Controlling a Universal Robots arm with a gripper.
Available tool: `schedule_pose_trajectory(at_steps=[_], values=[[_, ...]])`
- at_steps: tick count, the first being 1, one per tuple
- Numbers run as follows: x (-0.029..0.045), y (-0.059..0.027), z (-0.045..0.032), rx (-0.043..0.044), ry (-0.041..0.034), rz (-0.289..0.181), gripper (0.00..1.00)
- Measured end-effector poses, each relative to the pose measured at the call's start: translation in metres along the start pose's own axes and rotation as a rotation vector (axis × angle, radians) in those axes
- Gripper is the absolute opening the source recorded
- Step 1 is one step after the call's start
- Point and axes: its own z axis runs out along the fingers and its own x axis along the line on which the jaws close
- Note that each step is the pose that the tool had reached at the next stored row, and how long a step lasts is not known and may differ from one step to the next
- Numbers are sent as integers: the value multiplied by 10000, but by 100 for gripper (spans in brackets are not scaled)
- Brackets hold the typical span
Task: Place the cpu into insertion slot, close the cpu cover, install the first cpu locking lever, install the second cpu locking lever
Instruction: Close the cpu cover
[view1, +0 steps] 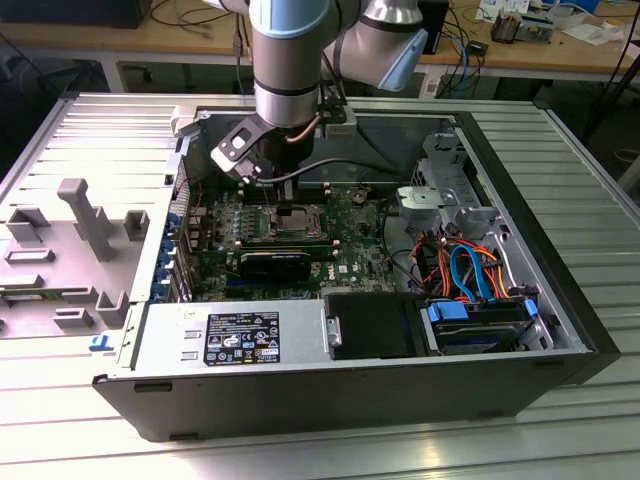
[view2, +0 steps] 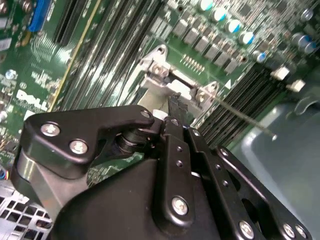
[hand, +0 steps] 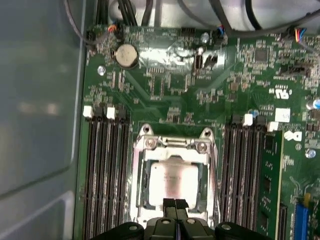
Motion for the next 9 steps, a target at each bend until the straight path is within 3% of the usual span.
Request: schedule_pose_trajectory(at_steps=[9], values=[[-2,-22,99,57,18,-4,11]])
